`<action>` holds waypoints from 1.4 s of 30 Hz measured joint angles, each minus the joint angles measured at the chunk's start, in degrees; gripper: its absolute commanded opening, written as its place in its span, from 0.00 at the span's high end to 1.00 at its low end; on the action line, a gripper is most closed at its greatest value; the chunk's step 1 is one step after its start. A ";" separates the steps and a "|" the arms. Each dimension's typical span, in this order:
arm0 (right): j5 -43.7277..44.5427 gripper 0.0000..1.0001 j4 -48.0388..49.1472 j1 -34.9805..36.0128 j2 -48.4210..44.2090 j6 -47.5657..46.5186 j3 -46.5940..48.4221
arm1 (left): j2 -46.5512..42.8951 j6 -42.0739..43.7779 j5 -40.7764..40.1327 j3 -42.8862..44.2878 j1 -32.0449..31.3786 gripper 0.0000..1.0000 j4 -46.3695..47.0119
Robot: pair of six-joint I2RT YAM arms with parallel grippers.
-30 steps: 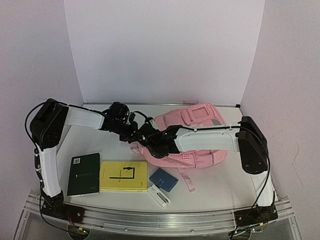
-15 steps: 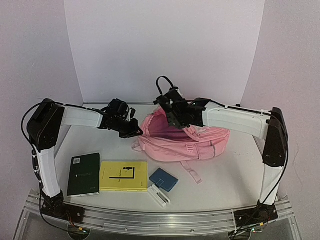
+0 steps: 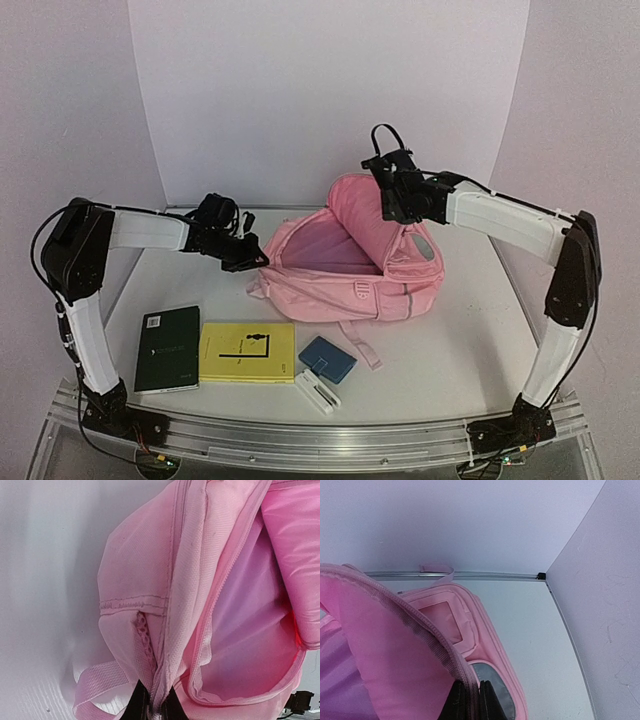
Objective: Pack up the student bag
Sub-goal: Unzip the student bag at the center of the board, then pick up the book from the center of the board.
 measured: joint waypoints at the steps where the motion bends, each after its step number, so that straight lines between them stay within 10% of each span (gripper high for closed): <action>1: -0.40 1.00 -0.11 -0.57 -0.49 0.29 -0.41 | 0.00 0.46 0.30 0.09 0.33 1.00 -0.27; 14: -18.02 0.98 7.80 -4.38 -9.02 3.23 -11.64 | 8.39 5.16 3.81 12.83 2.72 0.95 -7.73; 23: -34.85 0.32 10.60 -4.93 -15.39 2.63 -17.16 | 13.44 5.50 3.88 20.52 3.57 0.32 -9.71; 29: -43.54 0.13 10.06 -2.27 -19.91 4.34 -20.32 | 1.81 3.66 -3.57 9.34 4.41 0.01 -11.79; 42: -49.25 0.07 19.21 16.09 -17.44 15.18 -21.67 | -33.10 -7.61 -11.01 -22.37 19.00 0.00 -17.07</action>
